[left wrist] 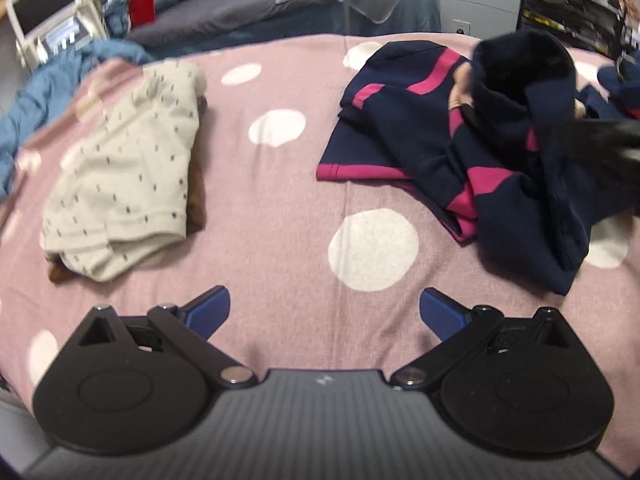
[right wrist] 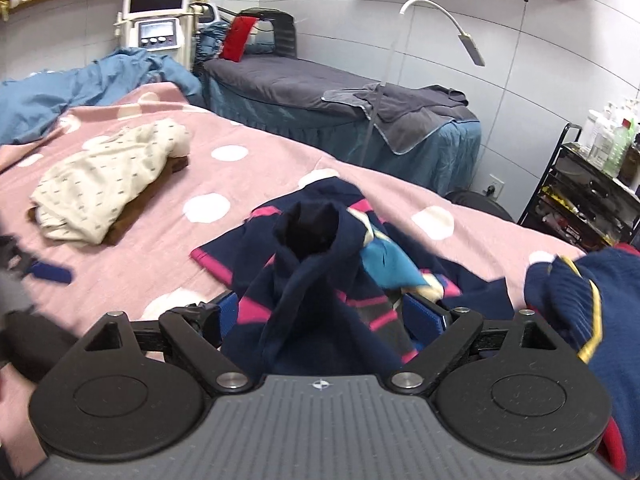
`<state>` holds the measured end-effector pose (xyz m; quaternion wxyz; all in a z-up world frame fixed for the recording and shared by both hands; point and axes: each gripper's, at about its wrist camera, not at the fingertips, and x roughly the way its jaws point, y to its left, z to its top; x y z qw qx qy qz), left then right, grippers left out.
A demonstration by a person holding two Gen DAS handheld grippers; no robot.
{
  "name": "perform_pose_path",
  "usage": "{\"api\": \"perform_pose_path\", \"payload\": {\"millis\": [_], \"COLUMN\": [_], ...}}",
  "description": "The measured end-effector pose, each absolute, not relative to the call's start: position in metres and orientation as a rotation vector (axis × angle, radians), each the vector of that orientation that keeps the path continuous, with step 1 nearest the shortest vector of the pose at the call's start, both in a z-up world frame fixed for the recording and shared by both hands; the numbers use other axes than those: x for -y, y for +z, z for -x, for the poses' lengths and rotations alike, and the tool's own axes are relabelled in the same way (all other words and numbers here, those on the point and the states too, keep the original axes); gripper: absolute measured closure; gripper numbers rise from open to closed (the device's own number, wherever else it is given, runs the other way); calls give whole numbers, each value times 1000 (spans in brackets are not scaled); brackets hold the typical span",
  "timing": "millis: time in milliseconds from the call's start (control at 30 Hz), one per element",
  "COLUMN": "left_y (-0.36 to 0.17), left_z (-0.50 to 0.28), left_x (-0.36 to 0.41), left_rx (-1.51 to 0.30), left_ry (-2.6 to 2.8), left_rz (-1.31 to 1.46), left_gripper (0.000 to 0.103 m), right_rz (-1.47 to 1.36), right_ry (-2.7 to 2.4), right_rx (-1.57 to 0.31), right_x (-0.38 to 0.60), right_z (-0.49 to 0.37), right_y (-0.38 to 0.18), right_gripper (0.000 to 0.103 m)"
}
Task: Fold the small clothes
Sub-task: 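Grasp the navy sweatshirt with the right gripper and lift it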
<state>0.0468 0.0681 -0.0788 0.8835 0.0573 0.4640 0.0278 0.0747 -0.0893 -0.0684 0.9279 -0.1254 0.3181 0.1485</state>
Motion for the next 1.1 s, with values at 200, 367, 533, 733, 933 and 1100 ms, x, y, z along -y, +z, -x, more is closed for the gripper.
{"api": "perform_pose_path", "payload": {"millis": [200, 367, 533, 733, 933, 1100], "left_y": [-80, -77, -70, -77, -115, -122], "left_z": [-46, -54, -63, -75, -103, -123], "left_x": [-74, -62, -20, 38, 81, 56], "left_rx": [-934, -906, -868, -817, -727, -783], "left_ry": [12, -106, -246, -340, -225, -349], "left_rz": [-90, 35, 22, -106, -319, -23], "left_gripper": [0, 15, 31, 29, 1, 93], "right_rz": [89, 54, 59, -4, -14, 7], "right_ry": [301, 127, 65, 110, 167, 194], "right_rx": [-708, -490, -403, -467, -461, -422], "right_x": [115, 180, 227, 245, 226, 213], "right_z": [-108, -89, -51, -18, -9, -14], "right_y": [-70, 12, 64, 56, 58, 68], "right_gripper": [91, 91, 91, 90, 90, 90]}}
